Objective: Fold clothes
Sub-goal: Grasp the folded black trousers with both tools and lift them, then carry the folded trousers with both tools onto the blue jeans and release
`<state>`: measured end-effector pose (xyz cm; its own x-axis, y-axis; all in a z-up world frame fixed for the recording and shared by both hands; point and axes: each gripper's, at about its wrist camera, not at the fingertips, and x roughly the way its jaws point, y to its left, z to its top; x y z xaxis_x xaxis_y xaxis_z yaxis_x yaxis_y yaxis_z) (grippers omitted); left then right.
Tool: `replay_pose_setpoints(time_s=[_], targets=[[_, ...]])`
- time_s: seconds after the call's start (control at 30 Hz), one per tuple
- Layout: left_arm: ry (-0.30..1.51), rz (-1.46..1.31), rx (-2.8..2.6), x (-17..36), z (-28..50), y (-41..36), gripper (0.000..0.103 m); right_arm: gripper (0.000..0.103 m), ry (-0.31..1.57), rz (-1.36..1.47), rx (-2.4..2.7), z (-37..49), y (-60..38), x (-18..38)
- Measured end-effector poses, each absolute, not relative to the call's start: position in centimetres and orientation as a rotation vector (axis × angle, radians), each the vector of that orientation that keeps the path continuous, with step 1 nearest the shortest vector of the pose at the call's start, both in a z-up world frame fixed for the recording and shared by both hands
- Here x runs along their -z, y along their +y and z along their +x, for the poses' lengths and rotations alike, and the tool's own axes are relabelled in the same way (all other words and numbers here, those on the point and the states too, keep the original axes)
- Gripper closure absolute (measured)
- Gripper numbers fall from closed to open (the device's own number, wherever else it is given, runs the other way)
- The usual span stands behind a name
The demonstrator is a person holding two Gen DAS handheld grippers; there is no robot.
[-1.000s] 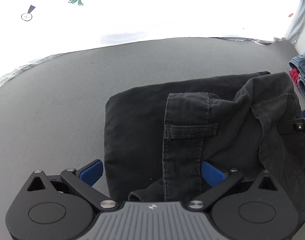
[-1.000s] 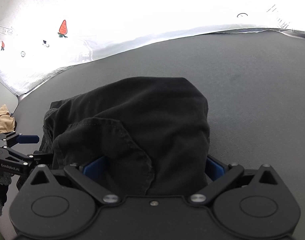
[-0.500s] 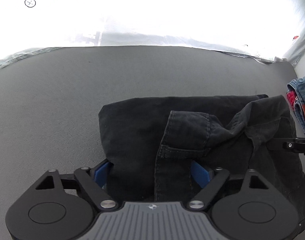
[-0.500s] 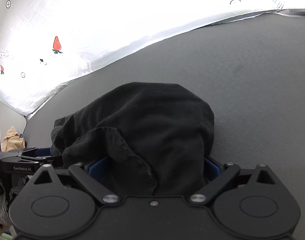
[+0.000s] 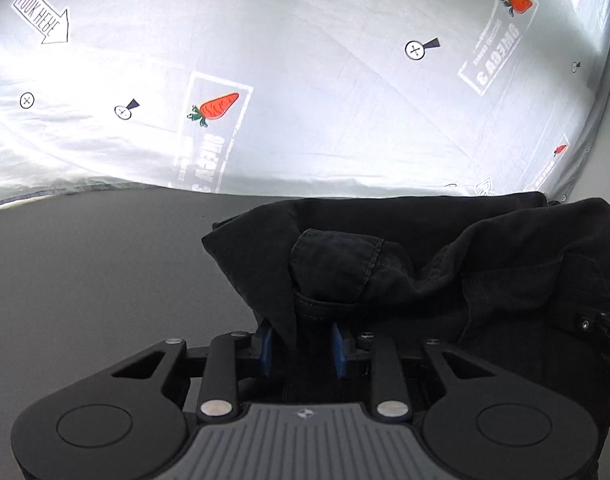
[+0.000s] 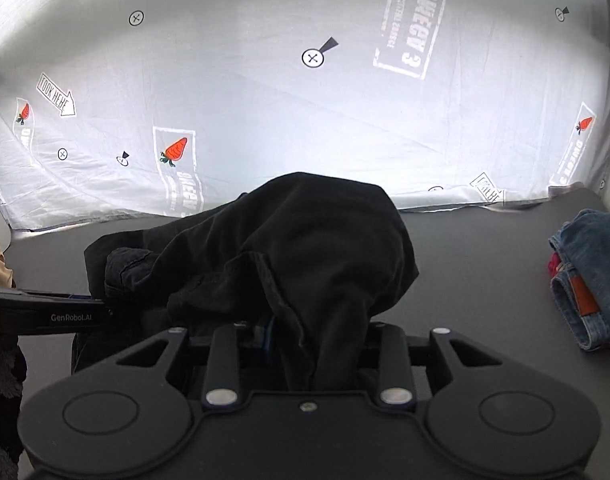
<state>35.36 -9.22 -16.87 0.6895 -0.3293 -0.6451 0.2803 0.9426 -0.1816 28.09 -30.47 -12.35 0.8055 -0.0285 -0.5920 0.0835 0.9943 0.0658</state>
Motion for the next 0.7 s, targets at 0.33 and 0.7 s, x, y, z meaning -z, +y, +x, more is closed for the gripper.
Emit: replay_pose_setpoints(time_s=[0.33,0.7], targets=[[0.539,-0.112,0.51,10.3,31.7,-15.2,0.074,0.071,0.418,0.048,0.222,21.3,-35.0,4.1],[0.385,-0.152,0.439,6.0,23.0,-35.5,0.074,0.07,0.288,0.116,0.203,12.9,-54.0,1.8]])
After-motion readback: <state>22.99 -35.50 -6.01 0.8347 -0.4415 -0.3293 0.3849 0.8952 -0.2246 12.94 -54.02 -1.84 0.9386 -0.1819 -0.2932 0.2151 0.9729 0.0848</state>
